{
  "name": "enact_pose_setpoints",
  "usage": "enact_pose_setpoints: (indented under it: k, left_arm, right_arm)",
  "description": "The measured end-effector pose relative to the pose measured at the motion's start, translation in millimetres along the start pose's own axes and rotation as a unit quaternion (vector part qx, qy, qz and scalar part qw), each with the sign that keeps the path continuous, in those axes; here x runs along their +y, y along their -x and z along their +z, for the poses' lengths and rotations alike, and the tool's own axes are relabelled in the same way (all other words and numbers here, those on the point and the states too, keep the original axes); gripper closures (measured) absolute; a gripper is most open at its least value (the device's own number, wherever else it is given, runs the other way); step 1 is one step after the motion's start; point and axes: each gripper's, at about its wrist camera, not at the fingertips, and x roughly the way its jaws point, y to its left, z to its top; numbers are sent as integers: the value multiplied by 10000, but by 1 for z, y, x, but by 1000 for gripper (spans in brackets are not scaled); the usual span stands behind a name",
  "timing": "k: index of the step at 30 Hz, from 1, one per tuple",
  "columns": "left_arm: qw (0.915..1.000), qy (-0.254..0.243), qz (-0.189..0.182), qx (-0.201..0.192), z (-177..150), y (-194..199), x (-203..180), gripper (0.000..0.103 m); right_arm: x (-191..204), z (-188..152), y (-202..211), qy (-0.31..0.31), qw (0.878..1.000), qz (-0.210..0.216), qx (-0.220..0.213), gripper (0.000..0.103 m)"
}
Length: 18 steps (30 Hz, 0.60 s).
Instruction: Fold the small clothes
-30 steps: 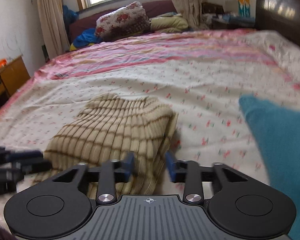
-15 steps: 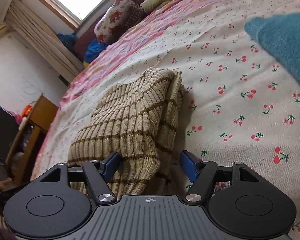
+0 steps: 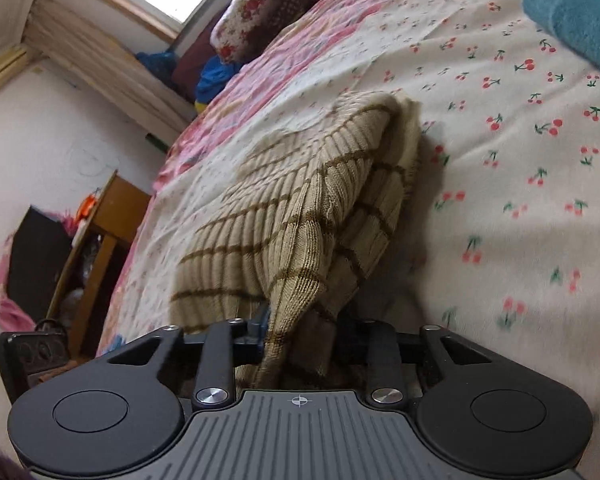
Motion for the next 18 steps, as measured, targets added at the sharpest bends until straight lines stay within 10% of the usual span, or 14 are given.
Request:
enact_pose_setpoints:
  k: [8,18]
  left_arm:
    - [9996,-126,177,158,-20,8,-2,70]
    - [9930,-866,651,-481,-6,56,-18,70]
  right_arm:
    - [0,-16,12,201,9987,-324,341,76]
    - [56,-7,71,1800,9745,-1201,-600,70]
